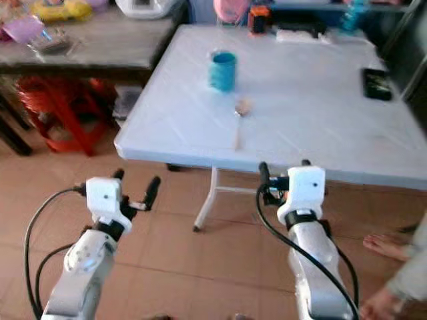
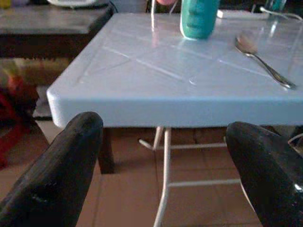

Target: Setting the table

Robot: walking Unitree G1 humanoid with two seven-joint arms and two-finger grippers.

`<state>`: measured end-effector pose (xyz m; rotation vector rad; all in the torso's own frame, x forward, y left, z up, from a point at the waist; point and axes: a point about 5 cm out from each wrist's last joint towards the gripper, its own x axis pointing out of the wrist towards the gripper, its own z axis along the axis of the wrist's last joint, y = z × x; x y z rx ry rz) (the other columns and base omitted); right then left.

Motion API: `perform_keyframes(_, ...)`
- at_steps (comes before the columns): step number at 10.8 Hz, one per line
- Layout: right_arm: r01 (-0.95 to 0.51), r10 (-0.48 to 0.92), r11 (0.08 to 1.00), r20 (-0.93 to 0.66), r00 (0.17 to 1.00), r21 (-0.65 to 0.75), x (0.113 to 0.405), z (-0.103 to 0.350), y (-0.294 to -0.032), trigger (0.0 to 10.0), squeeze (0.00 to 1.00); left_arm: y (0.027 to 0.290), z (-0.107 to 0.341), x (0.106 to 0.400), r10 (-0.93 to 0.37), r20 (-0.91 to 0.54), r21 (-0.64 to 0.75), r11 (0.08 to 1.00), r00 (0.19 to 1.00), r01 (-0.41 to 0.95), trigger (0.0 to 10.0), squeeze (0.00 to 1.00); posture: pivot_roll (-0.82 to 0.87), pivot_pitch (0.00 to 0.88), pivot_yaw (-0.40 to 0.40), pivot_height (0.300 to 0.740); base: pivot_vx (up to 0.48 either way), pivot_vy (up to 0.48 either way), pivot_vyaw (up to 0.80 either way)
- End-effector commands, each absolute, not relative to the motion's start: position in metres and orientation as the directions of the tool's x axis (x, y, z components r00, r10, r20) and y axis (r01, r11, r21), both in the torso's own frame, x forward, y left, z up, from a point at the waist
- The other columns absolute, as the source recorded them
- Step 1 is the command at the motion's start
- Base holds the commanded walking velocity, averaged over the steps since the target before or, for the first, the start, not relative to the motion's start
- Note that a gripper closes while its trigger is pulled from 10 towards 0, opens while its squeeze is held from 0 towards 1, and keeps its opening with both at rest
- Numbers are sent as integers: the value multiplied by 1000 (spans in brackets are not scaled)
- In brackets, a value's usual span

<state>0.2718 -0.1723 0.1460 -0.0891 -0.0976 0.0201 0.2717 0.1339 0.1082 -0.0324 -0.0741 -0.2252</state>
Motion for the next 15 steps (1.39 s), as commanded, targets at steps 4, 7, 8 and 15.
perform_keyframes(4, -39, 48, 995, 101, 994, -92, 274, 146, -165, 10000, 0, 136, 111, 269, -262, 96, -36, 963, 960, 266, 10000, 0, -55, 156, 60, 740, 70, 0, 0)
perform_keyframes(7, -47, 56, 995, 101, 993, -85, 276, 146, -162, 10000, 0, 136, 111, 268, -273, 104, -44, 959, 956, 279, 10000, 0, -49, 152, 59, 740, 346, 0, 0)
perform_keyframes(8, -48, 56, 995, 102, 993, -84, 277, 146, -162, 10000, 0, 136, 111, 268, -275, 104, -46, 959, 956, 281, 10000, 0, -49, 152, 59, 740, 480, 0, 0)
perform_keyframes(15, -53, 60, 996, 97, 994, -69, 275, 143, -157, 10000, 0, 135, 109, 265, -302, 99, -57, 950, 948, 308, 10000, 0, -48, 164, 68, 740, 304, 0, 0)
